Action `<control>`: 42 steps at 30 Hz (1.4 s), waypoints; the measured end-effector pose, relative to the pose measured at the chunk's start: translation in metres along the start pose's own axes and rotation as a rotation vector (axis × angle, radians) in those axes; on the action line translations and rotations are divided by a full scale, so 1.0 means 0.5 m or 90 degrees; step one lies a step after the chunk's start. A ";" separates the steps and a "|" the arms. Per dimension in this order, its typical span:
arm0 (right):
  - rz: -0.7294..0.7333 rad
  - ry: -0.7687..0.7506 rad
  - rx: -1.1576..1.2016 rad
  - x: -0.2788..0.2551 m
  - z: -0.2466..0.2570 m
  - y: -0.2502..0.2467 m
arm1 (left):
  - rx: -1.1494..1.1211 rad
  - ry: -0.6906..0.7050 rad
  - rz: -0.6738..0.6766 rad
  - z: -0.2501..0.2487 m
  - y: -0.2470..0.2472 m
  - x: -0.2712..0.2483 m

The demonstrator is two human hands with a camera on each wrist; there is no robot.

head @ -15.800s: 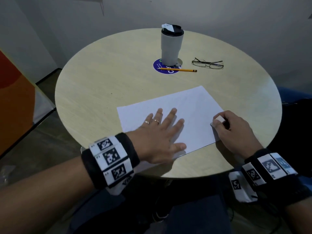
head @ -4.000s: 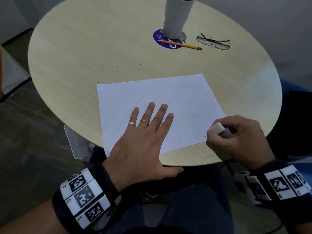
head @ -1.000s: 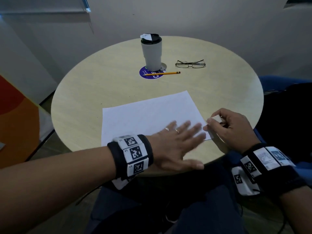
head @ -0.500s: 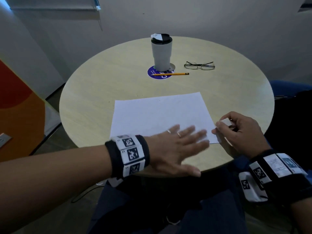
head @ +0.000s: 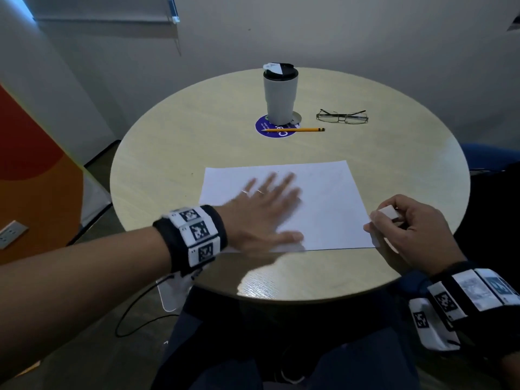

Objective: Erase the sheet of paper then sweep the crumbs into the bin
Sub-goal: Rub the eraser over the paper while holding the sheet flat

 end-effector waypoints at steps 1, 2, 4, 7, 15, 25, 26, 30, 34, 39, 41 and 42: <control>-0.010 -0.005 -0.017 -0.001 0.000 0.000 | 0.023 0.092 0.022 -0.032 0.005 0.004; -0.022 -0.011 -0.036 -0.002 0.000 -0.002 | 0.025 0.153 0.048 -0.048 0.015 0.006; -0.037 -0.020 -0.053 -0.003 -0.001 -0.003 | -0.042 0.154 0.056 -0.025 0.026 0.007; -0.040 -0.023 -0.053 -0.004 0.001 -0.003 | -0.096 -0.023 0.016 0.095 0.025 0.000; -0.031 -0.009 -0.054 0.005 -0.004 0.003 | -0.068 -0.125 -0.051 0.140 0.006 0.025; -0.032 -0.028 -0.039 -0.004 -0.001 0.001 | -0.142 -0.183 -0.027 0.200 0.009 0.046; -0.031 -0.023 -0.035 -0.004 -0.001 0.001 | -0.145 -0.250 -0.024 0.231 0.015 0.031; -0.038 -0.030 -0.053 -0.001 0.008 0.005 | -0.134 -0.392 -0.019 0.264 0.016 -0.001; -0.051 -0.033 -0.059 0.000 0.007 0.010 | -0.045 -0.080 -0.033 0.146 -0.013 0.042; -0.044 -0.044 -0.062 -0.007 0.010 0.006 | -0.091 -0.093 -0.003 0.132 0.000 0.072; -0.036 -0.038 -0.050 -0.009 0.013 0.006 | -0.120 -0.224 0.000 0.147 -0.005 0.062; -0.033 -0.033 -0.037 -0.008 0.012 0.007 | -0.130 -0.252 0.006 0.138 -0.010 0.056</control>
Point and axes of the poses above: each hand's wrist, its own x-axis towards the middle knuckle, its own y-axis out of the palm, z = x × y, the point moved 3 cm from there along x, towards the middle knuckle, and after that the axes turned 9 degrees about y, right-handed, at the moved point
